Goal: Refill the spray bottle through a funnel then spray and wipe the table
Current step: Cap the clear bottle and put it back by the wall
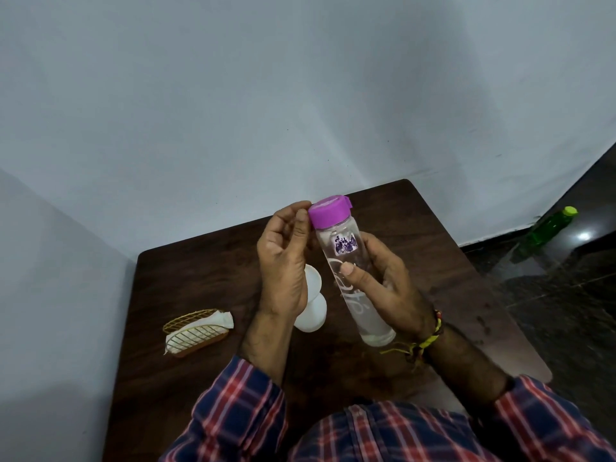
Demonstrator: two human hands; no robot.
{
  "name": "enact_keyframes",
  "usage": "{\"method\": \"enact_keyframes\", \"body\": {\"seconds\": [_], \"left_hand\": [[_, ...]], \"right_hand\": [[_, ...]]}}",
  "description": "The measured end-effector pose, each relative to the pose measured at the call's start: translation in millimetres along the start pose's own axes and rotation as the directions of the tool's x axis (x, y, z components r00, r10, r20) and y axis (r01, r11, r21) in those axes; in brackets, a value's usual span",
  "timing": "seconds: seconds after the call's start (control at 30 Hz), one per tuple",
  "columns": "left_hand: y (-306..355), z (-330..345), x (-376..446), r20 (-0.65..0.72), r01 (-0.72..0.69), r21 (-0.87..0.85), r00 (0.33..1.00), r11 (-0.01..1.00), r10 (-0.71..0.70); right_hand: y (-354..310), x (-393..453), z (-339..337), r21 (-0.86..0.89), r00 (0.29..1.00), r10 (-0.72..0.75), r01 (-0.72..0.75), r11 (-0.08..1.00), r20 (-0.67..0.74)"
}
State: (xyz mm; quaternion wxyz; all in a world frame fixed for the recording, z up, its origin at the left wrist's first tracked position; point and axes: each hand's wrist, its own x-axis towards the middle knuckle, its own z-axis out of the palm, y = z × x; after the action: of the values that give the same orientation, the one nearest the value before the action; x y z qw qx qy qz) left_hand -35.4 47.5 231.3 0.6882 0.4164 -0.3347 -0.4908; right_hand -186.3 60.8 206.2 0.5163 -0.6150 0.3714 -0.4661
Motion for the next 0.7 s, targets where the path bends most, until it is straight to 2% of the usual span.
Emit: {"method": "enact_keyframes", "body": {"seconds": [0.23,0.47,0.6,0.7], "left_hand": [[13,8,-6,0.056,-0.073,0.163,0.996,0.984,0.065],[12,3,-6,0.161,0.041,0.030,0.986,0.999,-0.045],[13,10,-12,0.150,-0.050,0.137,0.988,0.989,0.030],[15,9,-10,0.149,-0.061,0.149,0.988,0.987,0.039]], "right_hand": [[0,3,2,-0.067,0.998,-0.053,0.051,0.996,-0.025],[2,1,1,-0.115,0.990,-0.125,0.118,0.986,-0.062],[3,1,3,-0.114,0.987,-0.142,0.133,0.985,-0.074],[3,1,2,-0.104,0.988,-0.143,0.137,0.985,-0.055]]}}
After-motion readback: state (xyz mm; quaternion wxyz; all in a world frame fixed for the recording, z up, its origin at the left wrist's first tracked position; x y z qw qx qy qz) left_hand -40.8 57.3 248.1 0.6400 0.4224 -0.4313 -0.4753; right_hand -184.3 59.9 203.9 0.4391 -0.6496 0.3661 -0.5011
